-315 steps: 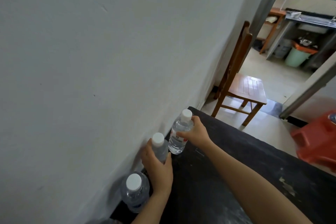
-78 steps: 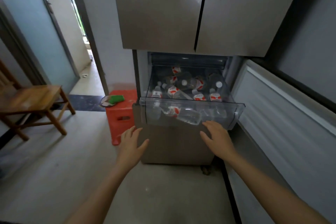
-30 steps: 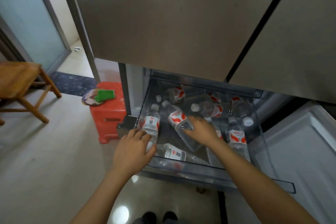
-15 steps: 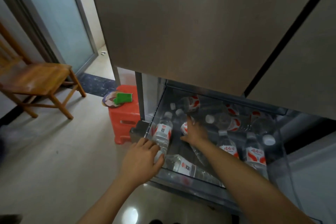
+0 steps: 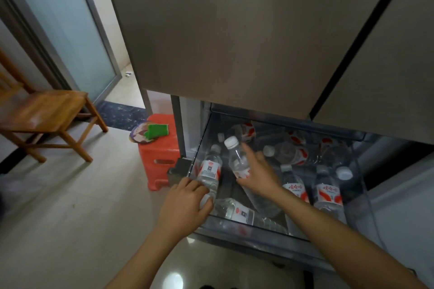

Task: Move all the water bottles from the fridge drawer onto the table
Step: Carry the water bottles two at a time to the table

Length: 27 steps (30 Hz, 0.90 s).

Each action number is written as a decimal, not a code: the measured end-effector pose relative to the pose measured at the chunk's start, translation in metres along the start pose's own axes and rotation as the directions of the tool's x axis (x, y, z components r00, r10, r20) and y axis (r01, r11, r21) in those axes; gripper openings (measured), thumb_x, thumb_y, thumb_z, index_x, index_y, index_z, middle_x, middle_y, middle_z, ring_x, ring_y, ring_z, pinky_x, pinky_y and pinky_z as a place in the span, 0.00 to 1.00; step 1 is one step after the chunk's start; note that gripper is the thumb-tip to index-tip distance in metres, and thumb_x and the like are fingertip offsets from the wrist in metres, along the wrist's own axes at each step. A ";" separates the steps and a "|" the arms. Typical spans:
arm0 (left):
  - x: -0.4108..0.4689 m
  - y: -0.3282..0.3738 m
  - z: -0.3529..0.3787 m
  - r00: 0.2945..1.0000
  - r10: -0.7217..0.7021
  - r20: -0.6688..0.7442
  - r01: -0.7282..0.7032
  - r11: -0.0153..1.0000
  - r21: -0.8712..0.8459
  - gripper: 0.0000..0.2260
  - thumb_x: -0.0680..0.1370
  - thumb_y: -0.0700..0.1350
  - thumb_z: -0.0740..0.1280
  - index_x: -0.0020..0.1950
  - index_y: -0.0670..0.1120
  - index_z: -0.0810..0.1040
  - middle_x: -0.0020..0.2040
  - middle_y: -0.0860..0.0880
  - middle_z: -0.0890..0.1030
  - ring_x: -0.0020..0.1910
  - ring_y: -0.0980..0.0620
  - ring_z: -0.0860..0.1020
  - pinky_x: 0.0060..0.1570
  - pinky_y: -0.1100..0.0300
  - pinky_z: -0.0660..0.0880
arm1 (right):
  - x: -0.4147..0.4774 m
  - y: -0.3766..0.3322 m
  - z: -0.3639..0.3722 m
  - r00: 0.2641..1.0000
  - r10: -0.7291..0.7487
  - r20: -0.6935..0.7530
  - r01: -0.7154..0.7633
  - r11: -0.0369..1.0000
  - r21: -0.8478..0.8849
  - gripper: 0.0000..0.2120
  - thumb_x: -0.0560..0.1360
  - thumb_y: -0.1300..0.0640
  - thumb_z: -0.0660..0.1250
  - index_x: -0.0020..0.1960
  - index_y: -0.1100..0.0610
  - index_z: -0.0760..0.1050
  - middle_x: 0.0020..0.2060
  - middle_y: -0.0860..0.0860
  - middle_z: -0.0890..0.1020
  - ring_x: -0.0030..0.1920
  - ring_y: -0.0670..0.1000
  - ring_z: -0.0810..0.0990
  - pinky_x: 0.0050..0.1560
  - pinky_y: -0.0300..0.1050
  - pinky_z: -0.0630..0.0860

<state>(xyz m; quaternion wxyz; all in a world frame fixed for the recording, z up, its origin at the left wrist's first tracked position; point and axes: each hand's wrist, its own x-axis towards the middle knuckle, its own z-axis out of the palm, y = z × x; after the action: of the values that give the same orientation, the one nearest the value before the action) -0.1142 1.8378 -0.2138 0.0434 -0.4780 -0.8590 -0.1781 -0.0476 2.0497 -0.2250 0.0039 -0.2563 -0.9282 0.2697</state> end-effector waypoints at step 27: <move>0.109 0.036 0.074 0.689 -0.570 0.448 0.526 0.818 0.233 0.28 0.78 0.46 0.60 0.74 0.46 0.50 0.70 0.33 0.58 0.67 0.35 0.60 0.62 0.42 0.66 | -0.057 0.034 -0.022 0.955 0.189 -0.230 -0.097 0.928 0.361 0.49 0.65 0.54 0.76 0.74 0.44 0.46 0.72 0.51 0.60 0.69 0.54 0.66 0.65 0.53 0.70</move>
<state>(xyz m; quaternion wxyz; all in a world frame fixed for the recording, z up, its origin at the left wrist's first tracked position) -0.1354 1.9684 -0.2464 -0.2146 -0.2263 -0.9500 -0.0163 0.0207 2.0582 -0.2154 0.1509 -0.3525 -0.8363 0.3920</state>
